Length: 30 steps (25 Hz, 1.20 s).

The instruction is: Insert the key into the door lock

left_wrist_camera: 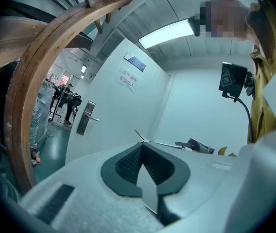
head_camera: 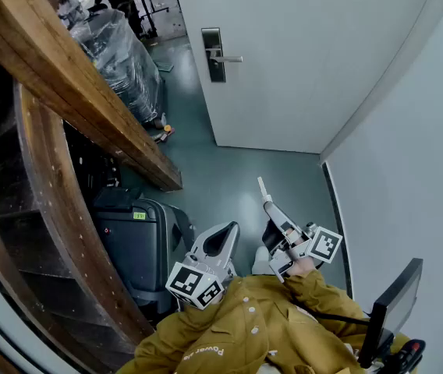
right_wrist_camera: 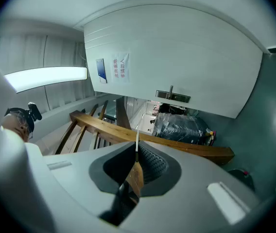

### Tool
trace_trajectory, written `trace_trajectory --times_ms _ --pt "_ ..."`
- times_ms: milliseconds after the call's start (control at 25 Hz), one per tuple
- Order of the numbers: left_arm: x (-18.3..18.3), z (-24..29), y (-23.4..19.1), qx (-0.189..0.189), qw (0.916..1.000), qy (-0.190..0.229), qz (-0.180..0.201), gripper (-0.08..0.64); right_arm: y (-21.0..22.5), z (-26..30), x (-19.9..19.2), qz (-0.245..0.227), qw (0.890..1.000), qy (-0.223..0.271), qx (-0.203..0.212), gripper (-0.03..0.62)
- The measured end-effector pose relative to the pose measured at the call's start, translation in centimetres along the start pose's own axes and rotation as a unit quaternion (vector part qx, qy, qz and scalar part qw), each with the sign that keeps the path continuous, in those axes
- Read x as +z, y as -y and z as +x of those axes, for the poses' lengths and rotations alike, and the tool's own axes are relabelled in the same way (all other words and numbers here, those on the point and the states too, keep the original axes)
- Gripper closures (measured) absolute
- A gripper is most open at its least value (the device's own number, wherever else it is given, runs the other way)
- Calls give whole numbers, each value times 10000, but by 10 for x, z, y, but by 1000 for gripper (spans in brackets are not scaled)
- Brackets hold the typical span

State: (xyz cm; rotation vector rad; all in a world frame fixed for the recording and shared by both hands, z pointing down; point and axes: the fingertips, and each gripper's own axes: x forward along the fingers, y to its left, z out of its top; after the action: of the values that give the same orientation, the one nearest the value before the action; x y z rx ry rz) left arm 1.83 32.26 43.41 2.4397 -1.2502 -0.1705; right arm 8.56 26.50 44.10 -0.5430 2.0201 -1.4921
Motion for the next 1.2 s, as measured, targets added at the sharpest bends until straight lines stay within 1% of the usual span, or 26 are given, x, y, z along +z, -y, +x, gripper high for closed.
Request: trace_trajectory --times_ms 200,320,560,760,1000,1200 --pt "6 -4 -1 4 10000 36 9 558 -3 1 -3 -4 10000 21 -2 565" --pt "4 -5 -2 53 9999 62 -59 558 -3 0 -4 13 10000 8 0 565" --pt "1 -1 -1 147 9999 57 -53 558 -4 -5 -1 -19 10000 -19 23 565" --pt "-1 5 4 186 9998 44 -78 558 -5 -10 7 -14 10000 35 79 563" --pt "-6 16 7 238 9997 37 -26 558 -2 -12 15 36 9998 -50 195 565" --pt "-5 34 17 396 9992 82 58 558 0 -17 34 156 9992 -176 313 563"
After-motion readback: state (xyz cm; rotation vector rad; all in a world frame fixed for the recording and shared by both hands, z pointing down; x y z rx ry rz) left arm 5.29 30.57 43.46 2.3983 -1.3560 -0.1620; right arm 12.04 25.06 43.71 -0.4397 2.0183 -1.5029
